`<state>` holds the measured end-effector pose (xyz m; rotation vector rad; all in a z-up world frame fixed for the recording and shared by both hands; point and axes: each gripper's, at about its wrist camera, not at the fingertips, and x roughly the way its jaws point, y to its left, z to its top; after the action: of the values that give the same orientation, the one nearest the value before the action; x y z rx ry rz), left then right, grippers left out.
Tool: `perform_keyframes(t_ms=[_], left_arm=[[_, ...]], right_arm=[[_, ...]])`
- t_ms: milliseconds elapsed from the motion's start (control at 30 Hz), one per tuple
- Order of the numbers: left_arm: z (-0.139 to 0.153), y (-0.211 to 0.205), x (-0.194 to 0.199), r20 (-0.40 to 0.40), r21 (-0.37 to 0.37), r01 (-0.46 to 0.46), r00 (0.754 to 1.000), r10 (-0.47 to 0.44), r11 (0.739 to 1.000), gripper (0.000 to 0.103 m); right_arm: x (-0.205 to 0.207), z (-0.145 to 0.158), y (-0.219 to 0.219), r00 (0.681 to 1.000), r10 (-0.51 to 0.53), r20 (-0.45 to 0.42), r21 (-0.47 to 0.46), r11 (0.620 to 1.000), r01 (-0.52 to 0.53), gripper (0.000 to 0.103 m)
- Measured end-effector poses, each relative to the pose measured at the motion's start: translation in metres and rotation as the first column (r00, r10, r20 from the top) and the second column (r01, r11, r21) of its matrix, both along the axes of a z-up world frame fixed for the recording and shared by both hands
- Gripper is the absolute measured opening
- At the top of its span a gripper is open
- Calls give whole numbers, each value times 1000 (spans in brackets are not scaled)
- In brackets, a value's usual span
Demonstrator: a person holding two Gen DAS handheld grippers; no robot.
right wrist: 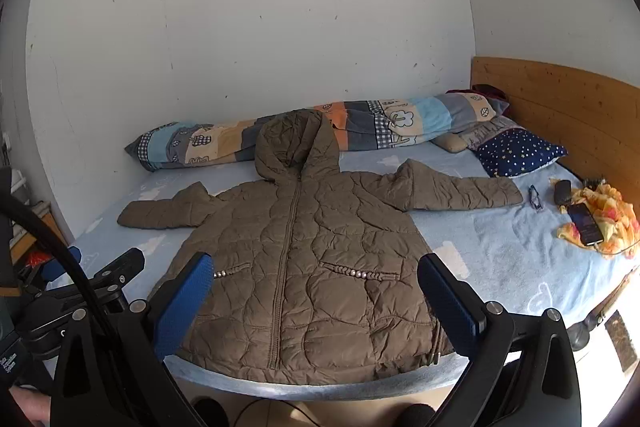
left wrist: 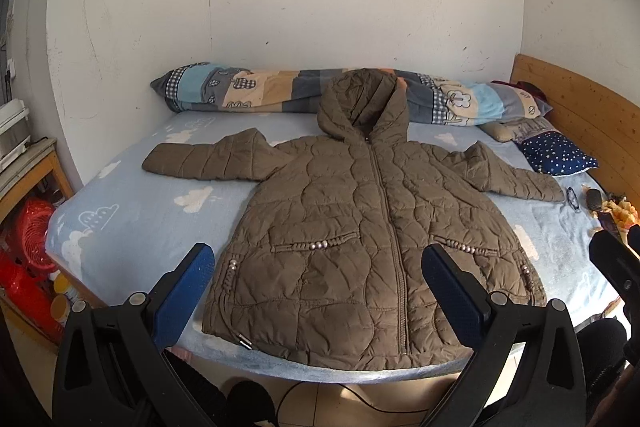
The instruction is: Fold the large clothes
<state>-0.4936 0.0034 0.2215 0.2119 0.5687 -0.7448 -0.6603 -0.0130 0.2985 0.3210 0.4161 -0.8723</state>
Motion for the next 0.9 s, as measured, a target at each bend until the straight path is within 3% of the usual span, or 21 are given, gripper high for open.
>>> perform_keyframes(t_ms=[333,900], left_arm=[[-35,-6,17,-54,93,-9,998,14,996,103],[-42,-12,22,-83,126,7,997,3,992,103]], right_arm=[[24,-33,-15,998,27,-64,94,995,-21,103],[33,-45,-25,993,30,-113,143,990,-14,103]])
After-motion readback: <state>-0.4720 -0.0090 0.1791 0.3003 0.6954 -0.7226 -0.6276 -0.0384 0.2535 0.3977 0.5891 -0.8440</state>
